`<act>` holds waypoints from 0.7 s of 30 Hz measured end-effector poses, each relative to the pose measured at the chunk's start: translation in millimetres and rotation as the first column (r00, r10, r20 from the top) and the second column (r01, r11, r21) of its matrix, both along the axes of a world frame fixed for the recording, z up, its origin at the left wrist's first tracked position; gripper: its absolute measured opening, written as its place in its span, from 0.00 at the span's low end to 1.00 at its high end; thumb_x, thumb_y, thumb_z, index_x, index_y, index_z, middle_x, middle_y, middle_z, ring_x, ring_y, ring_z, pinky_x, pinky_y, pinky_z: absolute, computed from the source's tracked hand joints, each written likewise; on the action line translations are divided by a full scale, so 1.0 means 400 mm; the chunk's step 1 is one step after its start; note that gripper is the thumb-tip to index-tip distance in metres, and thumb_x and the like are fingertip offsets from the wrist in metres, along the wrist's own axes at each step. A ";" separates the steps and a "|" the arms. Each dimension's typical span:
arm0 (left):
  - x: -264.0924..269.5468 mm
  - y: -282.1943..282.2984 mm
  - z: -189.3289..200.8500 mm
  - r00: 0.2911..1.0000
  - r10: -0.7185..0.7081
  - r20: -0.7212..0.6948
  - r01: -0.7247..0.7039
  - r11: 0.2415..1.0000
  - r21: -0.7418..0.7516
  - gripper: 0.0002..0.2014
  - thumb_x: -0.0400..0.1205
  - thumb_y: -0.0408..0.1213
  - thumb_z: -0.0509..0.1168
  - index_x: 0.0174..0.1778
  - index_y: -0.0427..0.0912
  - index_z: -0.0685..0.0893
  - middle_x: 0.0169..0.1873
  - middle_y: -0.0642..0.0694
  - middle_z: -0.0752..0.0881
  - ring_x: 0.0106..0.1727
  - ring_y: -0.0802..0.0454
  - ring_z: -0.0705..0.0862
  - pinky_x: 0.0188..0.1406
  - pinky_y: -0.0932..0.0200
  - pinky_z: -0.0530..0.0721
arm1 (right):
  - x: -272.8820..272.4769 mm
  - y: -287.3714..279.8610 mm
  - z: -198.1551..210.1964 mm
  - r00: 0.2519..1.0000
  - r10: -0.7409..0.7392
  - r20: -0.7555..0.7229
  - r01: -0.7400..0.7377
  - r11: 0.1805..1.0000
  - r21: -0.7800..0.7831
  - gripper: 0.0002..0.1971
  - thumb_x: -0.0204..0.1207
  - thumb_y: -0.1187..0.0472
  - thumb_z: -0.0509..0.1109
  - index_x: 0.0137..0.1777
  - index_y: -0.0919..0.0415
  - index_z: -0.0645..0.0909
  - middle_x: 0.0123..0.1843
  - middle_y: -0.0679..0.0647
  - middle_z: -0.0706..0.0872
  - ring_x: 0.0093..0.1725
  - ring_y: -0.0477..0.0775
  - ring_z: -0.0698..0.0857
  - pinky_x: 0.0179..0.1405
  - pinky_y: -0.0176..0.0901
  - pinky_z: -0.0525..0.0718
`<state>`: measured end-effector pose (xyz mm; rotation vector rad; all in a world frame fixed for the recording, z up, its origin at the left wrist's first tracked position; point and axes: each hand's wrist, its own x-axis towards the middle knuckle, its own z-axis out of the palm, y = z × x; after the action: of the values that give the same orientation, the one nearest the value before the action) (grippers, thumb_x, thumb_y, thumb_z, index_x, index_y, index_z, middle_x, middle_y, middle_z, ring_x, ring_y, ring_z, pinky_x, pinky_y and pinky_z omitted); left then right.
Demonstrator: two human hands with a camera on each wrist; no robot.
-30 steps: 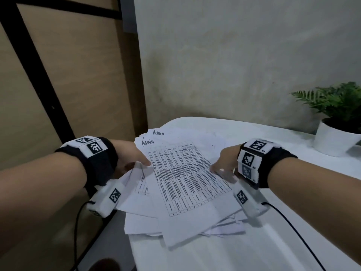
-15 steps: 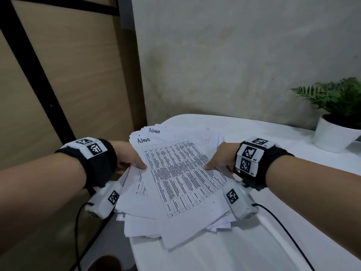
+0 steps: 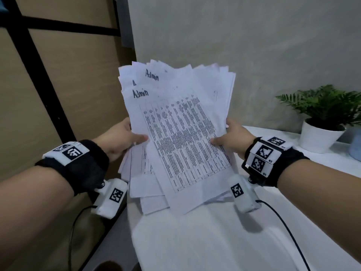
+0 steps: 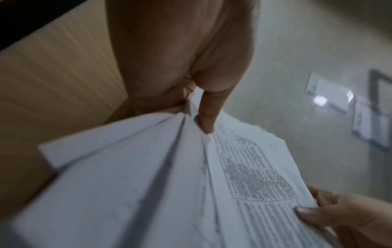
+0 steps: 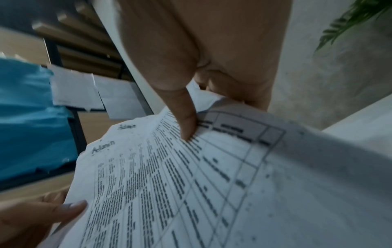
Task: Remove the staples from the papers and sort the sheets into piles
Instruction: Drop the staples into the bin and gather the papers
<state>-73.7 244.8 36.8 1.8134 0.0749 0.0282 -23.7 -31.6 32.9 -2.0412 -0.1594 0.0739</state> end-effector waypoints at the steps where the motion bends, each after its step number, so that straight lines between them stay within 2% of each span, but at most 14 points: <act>1: -0.010 -0.020 0.018 0.999 -0.001 0.055 0.004 0.998 -0.057 0.26 0.80 0.19 0.63 0.73 0.43 0.72 0.61 0.46 0.86 0.61 0.45 0.85 0.63 0.45 0.81 | -0.009 -0.021 0.013 1.000 0.005 0.023 -0.007 0.997 0.079 0.29 0.68 0.70 0.77 0.66 0.55 0.71 0.59 0.55 0.85 0.57 0.59 0.85 0.61 0.59 0.82; 3: -0.030 -0.065 0.053 0.987 -0.005 0.162 0.030 0.987 -0.156 0.26 0.81 0.19 0.61 0.73 0.45 0.72 0.61 0.48 0.86 0.59 0.49 0.87 0.59 0.49 0.85 | -0.032 -0.064 0.046 0.997 0.004 0.075 -0.022 0.972 0.236 0.28 0.69 0.73 0.75 0.66 0.55 0.71 0.59 0.57 0.85 0.57 0.60 0.85 0.59 0.63 0.83; 4: -0.038 -0.088 0.068 0.977 -0.008 0.214 0.049 0.981 -0.186 0.25 0.81 0.18 0.60 0.71 0.45 0.73 0.59 0.49 0.87 0.57 0.52 0.88 0.55 0.52 0.87 | -0.052 -0.084 0.066 0.995 -0.011 0.102 -0.019 0.957 0.290 0.27 0.70 0.71 0.74 0.66 0.58 0.71 0.59 0.56 0.85 0.57 0.59 0.85 0.57 0.61 0.84; 6: -0.047 -0.132 0.089 0.950 -0.028 0.311 0.098 0.972 -0.212 0.22 0.81 0.19 0.60 0.67 0.45 0.75 0.56 0.51 0.89 0.55 0.54 0.89 0.53 0.55 0.88 | -0.084 -0.123 0.101 0.986 -0.043 0.160 -0.012 0.944 0.330 0.32 0.66 0.54 0.79 0.69 0.60 0.71 0.60 0.52 0.85 0.58 0.54 0.85 0.56 0.54 0.84; 8: -0.056 -0.174 0.097 0.928 -0.074 0.366 0.161 0.964 -0.213 0.21 0.80 0.25 0.64 0.70 0.42 0.75 0.59 0.48 0.88 0.60 0.51 0.87 0.58 0.53 0.86 | -0.113 -0.162 0.121 0.972 -0.062 0.226 -0.014 0.947 0.320 0.46 0.55 0.37 0.80 0.72 0.56 0.70 0.63 0.49 0.85 0.62 0.53 0.84 0.64 0.57 0.80; 9: -0.059 -0.195 0.097 0.923 -0.101 0.370 0.184 0.963 -0.196 0.22 0.79 0.30 0.66 0.71 0.42 0.75 0.62 0.48 0.87 0.62 0.50 0.86 0.61 0.51 0.84 | -0.114 -0.185 0.118 0.965 -0.078 0.250 0.000 0.955 0.298 0.48 0.53 0.33 0.79 0.72 0.53 0.69 0.63 0.49 0.85 0.63 0.53 0.83 0.66 0.59 0.79; 11: -0.060 -0.242 0.087 0.930 -0.124 0.346 0.180 0.974 -0.135 0.25 0.77 0.43 0.69 0.71 0.44 0.77 0.64 0.50 0.86 0.65 0.51 0.84 0.67 0.49 0.80 | -0.147 -0.218 0.123 0.956 -0.094 0.277 0.038 0.979 0.200 0.39 0.58 0.34 0.77 0.66 0.53 0.75 0.58 0.49 0.87 0.59 0.53 0.85 0.63 0.58 0.81; 13: -0.052 -0.288 0.074 0.938 -0.067 0.341 0.104 0.990 -0.092 0.27 0.76 0.52 0.69 0.70 0.46 0.79 0.63 0.54 0.85 0.65 0.53 0.83 0.70 0.48 0.78 | -0.178 -0.238 0.131 0.944 -0.112 0.310 0.079 0.990 0.116 0.19 0.68 0.41 0.72 0.50 0.54 0.80 0.46 0.49 0.88 0.50 0.52 0.86 0.53 0.48 0.85; 15: -0.041 -0.336 0.069 0.925 0.041 0.377 -0.021 0.998 -0.056 0.26 0.74 0.58 0.68 0.65 0.47 0.81 0.58 0.55 0.86 0.62 0.53 0.85 0.66 0.49 0.81 | -0.200 -0.254 0.132 0.914 -0.192 0.358 0.175 0.981 0.079 0.11 0.75 0.48 0.69 0.42 0.55 0.78 0.38 0.48 0.84 0.42 0.52 0.83 0.42 0.39 0.80; 17: -0.040 -0.389 0.080 0.872 0.143 0.467 -0.089 0.987 -0.136 0.17 0.77 0.53 0.69 0.58 0.49 0.83 0.49 0.58 0.87 0.54 0.61 0.87 0.55 0.61 0.86 | -0.216 -0.268 0.136 0.879 -0.243 0.410 0.220 0.970 0.102 0.13 0.77 0.49 0.67 0.48 0.59 0.78 0.42 0.54 0.86 0.44 0.57 0.85 0.43 0.42 0.80; 18: -0.047 -0.414 0.092 0.835 0.196 0.514 -0.103 0.974 -0.204 0.13 0.79 0.47 0.70 0.56 0.50 0.82 0.47 0.62 0.86 0.49 0.67 0.87 0.48 0.69 0.85 | -0.223 -0.279 0.138 0.862 -0.251 0.440 0.218 0.968 0.125 0.14 0.77 0.48 0.66 0.50 0.60 0.78 0.42 0.54 0.88 0.44 0.54 0.86 0.42 0.43 0.81; 19: -0.054 -0.435 0.104 0.799 0.255 0.545 -0.132 0.958 -0.255 0.12 0.79 0.44 0.70 0.56 0.49 0.80 0.48 0.63 0.83 0.47 0.69 0.85 0.46 0.73 0.84 | -0.230 -0.293 0.141 0.851 -0.255 0.458 0.199 0.965 0.168 0.12 0.77 0.48 0.66 0.46 0.58 0.78 0.37 0.50 0.87 0.39 0.47 0.86 0.38 0.41 0.80; 20: -0.057 -0.448 0.109 0.774 0.290 0.563 -0.150 0.947 -0.283 0.12 0.78 0.44 0.70 0.55 0.48 0.79 0.50 0.62 0.79 0.48 0.69 0.83 0.50 0.72 0.83 | -0.243 -0.306 0.144 0.848 -0.256 0.465 0.175 0.962 0.210 0.09 0.78 0.50 0.66 0.40 0.53 0.75 0.31 0.46 0.84 0.33 0.44 0.83 0.33 0.39 0.78; 21: -0.060 -0.456 0.111 0.760 0.291 0.581 -0.137 0.946 -0.294 0.15 0.77 0.46 0.71 0.57 0.47 0.79 0.54 0.59 0.78 0.52 0.69 0.81 0.58 0.67 0.81 | -0.250 -0.326 0.142 0.855 -0.253 0.452 0.148 0.956 0.255 0.10 0.78 0.52 0.66 0.36 0.51 0.72 0.29 0.48 0.82 0.31 0.47 0.82 0.30 0.40 0.79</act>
<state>-97.7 62.2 81.1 1.4679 -0.1773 0.7549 -123.6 -161.8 89.8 -1.8140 -0.2499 -0.5691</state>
